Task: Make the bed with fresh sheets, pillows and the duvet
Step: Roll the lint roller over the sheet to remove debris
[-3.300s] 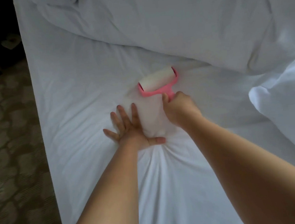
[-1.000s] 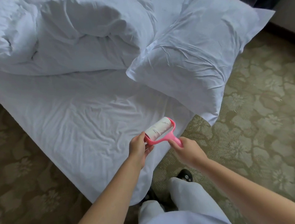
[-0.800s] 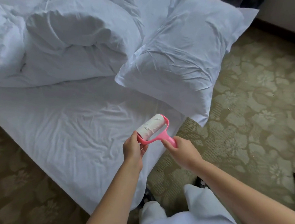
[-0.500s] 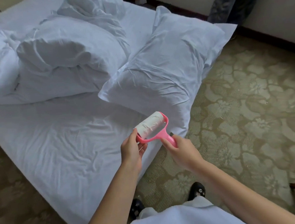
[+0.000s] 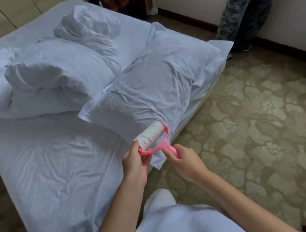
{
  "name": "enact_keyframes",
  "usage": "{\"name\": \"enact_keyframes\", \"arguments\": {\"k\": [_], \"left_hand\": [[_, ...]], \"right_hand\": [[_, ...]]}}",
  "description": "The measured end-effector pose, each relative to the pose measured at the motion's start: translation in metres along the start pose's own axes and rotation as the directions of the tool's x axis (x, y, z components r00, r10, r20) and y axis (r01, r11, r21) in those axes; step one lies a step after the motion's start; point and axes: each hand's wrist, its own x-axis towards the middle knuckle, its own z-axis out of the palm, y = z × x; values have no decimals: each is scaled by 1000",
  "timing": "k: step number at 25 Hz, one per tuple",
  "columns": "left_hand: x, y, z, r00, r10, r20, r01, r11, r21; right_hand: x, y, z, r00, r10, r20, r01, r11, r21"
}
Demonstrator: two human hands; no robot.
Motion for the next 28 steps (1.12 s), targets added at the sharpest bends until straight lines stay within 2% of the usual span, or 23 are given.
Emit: {"name": "enact_keyframes", "arguments": {"k": [5, 12, 14, 18, 23, 28], "left_hand": [[21, -5, 80, 1000, 8, -11, -7, 999, 47], [74, 8, 259, 998, -51, 32, 49, 997, 65], [82, 20, 317, 994, -41, 104, 33, 996, 77], [83, 27, 407, 991, -15, 133, 0, 994, 111], [86, 13, 505, 998, 3, 55, -7, 997, 72], [75, -6, 598, 998, 57, -42, -56, 998, 13]], "right_hand": [[47, 30, -56, 1000, 17, -19, -16, 999, 40], [163, 55, -187, 989, 73, -131, -80, 996, -50], [193, 59, -229, 978, 70, -195, -82, 995, -53], [238, 78, -296, 960, 81, -268, -84, 996, -1], [292, 117, -381, 975, 45, -216, -49, 999, -16], [347, 154, -474, 988, -104, -112, 97, 993, -67]]}}
